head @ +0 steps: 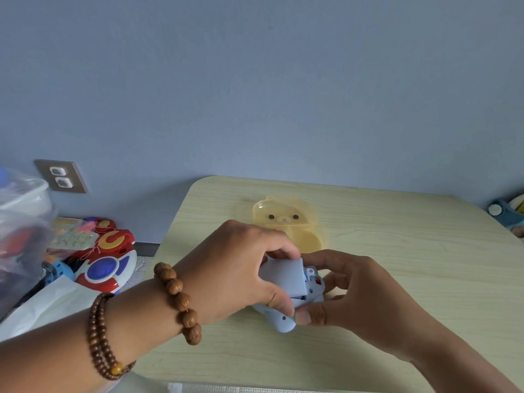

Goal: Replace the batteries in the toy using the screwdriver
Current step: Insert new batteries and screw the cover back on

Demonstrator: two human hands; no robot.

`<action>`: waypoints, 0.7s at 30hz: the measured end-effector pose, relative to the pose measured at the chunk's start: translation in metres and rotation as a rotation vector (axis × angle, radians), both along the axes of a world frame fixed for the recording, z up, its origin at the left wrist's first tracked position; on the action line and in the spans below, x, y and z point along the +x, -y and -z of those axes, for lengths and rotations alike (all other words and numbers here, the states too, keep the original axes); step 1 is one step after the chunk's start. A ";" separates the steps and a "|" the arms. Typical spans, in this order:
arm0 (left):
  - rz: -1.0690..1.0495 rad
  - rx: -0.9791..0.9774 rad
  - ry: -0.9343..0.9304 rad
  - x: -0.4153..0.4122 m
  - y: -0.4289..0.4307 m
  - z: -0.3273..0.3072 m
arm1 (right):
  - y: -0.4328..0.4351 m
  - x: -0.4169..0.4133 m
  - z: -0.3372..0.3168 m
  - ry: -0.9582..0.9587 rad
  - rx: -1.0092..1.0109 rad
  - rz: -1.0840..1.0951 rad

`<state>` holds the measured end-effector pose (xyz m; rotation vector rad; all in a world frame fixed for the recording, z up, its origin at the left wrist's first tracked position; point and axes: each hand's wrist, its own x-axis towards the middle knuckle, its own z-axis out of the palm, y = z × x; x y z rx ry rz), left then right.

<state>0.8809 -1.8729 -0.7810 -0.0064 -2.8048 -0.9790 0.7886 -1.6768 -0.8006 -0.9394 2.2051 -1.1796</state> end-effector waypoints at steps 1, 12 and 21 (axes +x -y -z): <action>-0.004 0.010 0.000 0.000 0.001 0.001 | 0.000 0.000 0.000 0.001 0.001 0.002; 0.012 -0.026 -0.045 0.000 0.005 0.004 | 0.000 0.001 -0.003 -0.005 0.019 0.006; 0.050 -0.067 -0.027 -0.005 0.004 0.000 | 0.000 0.002 -0.003 -0.027 0.023 -0.009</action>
